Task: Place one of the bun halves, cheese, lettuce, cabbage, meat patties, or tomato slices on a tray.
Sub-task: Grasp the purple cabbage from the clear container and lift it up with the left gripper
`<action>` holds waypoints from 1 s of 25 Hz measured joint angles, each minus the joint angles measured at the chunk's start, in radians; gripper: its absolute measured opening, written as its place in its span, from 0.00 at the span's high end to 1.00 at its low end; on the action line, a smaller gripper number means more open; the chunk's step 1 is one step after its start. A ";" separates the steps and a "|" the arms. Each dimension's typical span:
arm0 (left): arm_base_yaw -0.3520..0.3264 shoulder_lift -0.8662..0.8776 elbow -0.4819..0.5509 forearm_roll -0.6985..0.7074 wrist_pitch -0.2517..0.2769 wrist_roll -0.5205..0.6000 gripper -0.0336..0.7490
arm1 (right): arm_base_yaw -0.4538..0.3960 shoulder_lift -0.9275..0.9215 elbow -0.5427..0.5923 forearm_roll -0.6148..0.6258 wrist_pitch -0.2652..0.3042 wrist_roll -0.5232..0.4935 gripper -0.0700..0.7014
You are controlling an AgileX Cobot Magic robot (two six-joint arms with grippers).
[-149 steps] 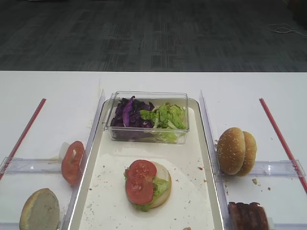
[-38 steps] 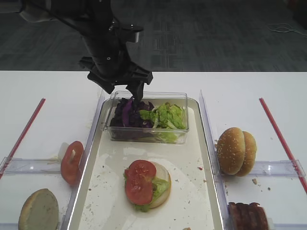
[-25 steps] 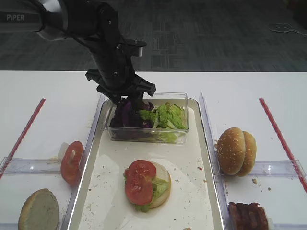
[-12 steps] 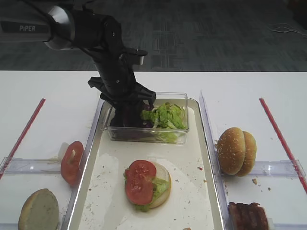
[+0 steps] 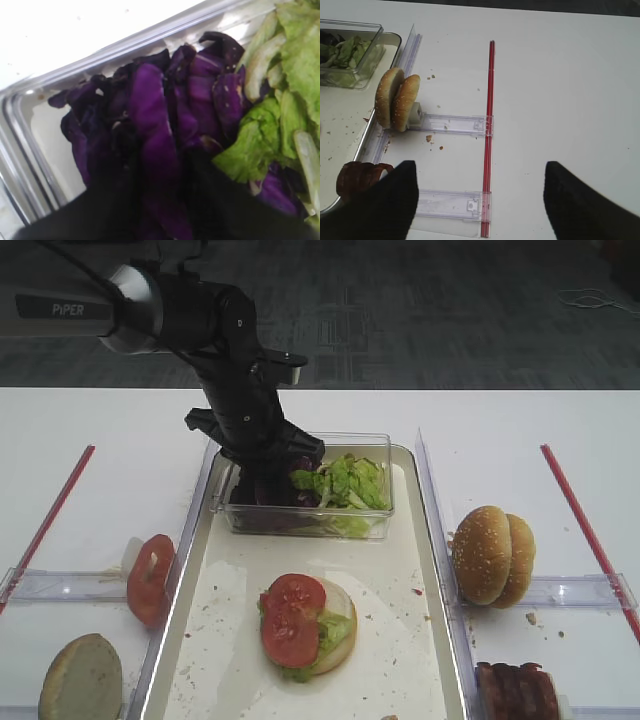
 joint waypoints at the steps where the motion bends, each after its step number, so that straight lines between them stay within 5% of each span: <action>1: 0.000 0.000 0.000 0.000 0.000 0.000 0.72 | 0.000 0.000 0.000 0.000 0.000 0.000 0.19; 5: 0.000 0.000 0.000 0.004 0.000 0.000 0.89 | 0.000 0.000 0.000 0.000 0.000 0.000 0.19; 15: 0.000 -0.019 0.000 0.006 0.029 0.002 0.89 | 0.000 0.000 0.000 0.000 0.000 0.003 0.19; 25: 0.000 -0.219 -0.010 0.008 0.051 0.020 0.89 | 0.000 0.000 0.000 0.000 0.000 0.003 0.19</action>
